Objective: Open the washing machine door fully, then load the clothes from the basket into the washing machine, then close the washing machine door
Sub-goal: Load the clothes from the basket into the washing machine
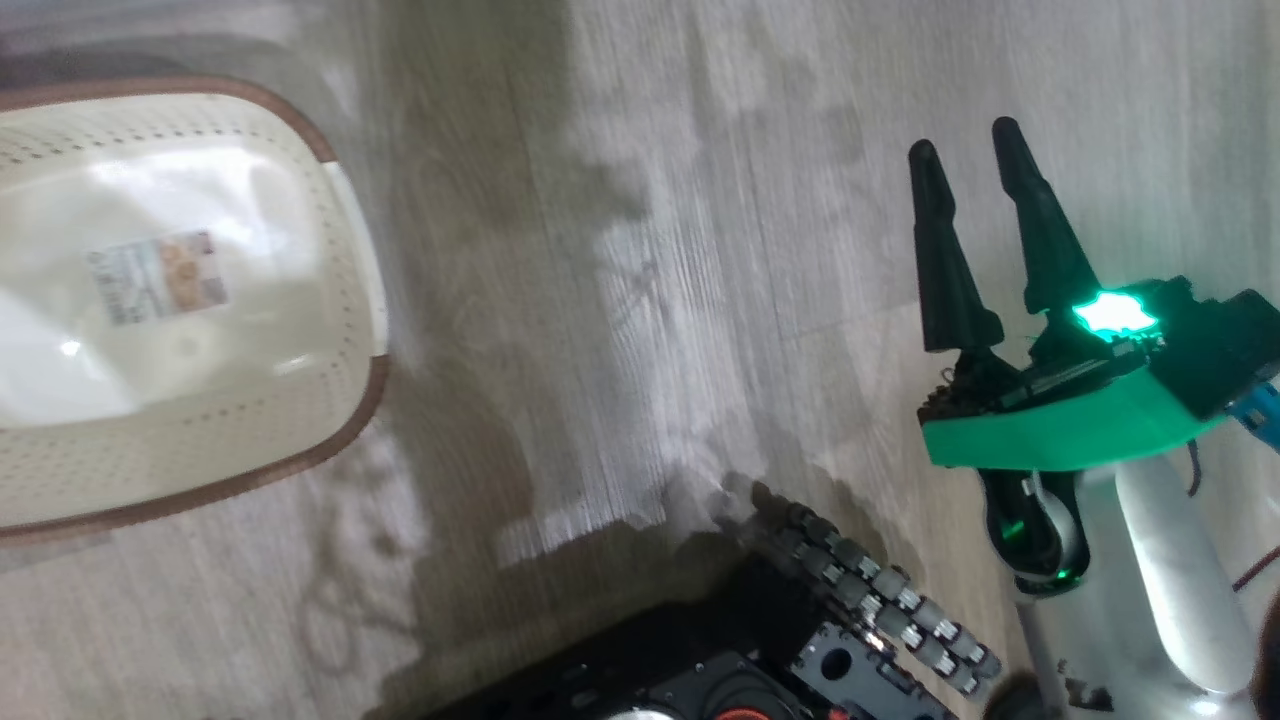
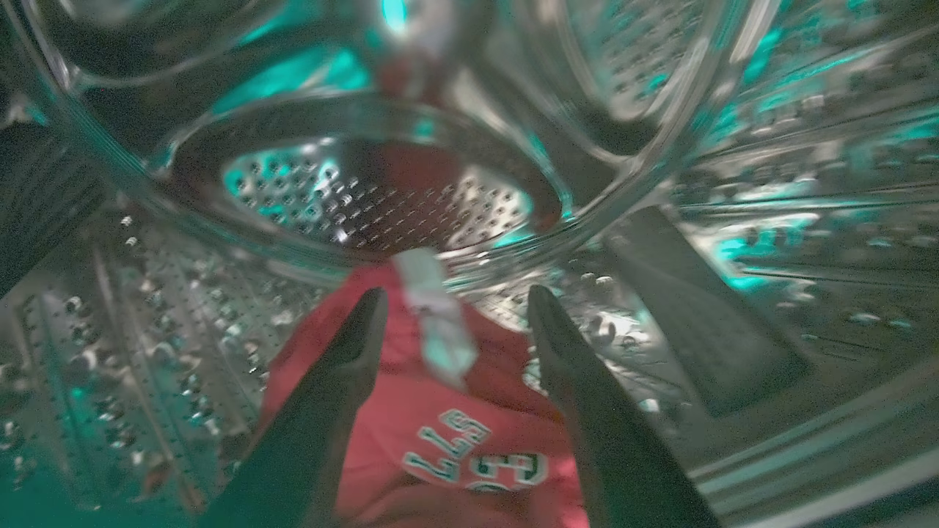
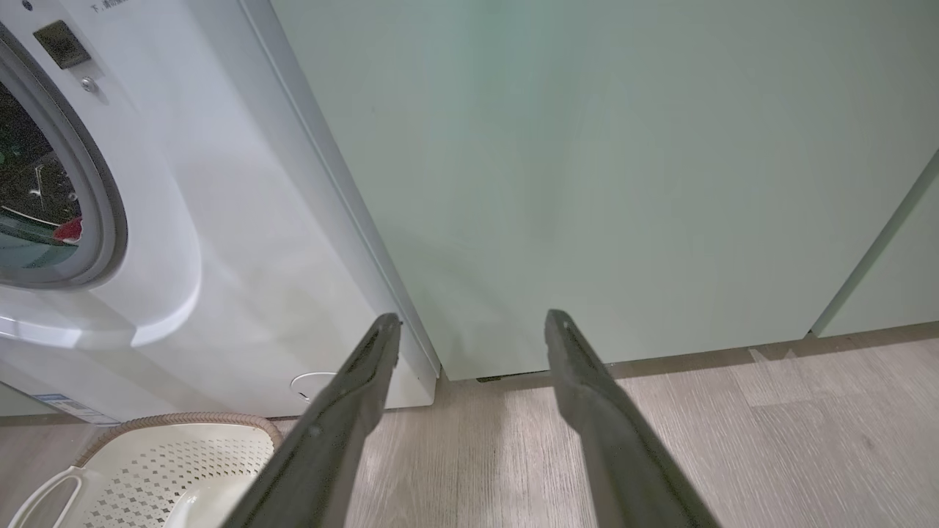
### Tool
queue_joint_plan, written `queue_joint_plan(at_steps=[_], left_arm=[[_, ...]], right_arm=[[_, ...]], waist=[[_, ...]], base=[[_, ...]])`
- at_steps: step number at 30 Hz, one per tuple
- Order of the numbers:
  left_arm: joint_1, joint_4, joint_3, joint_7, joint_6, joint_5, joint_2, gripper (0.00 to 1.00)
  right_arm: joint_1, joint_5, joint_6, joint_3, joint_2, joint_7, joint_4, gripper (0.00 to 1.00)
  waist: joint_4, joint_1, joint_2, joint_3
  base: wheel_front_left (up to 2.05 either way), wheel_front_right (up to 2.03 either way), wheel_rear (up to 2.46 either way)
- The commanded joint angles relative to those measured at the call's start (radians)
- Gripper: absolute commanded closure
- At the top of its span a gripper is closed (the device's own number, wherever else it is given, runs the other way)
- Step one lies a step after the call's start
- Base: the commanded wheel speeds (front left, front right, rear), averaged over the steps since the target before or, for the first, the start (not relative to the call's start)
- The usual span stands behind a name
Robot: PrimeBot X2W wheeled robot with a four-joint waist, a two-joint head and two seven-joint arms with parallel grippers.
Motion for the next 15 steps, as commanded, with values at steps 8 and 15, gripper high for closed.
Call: queue_joint_plan(at_steps=[8,15], left_arm=[[0.418,-0.383,0.096,-0.151,0.156,-0.083,-0.015,0.0],[0.746,-0.705,0.139,-0.196,0.292,-0.101,-0.043,0.0]], right_arm=[[0.071,-0.058,0.0,-0.037,-0.007,-0.009,-0.022,0.0],[0.082,-0.101,0.0,-0.067,-0.007,-0.009,-0.011,0.0]], waist=[[0.104,0.0,0.0,-0.118],[0.161,0.0,0.0,-0.175]], base=[[0.0,0.0,0.0],[0.0,0.0,0.0]])
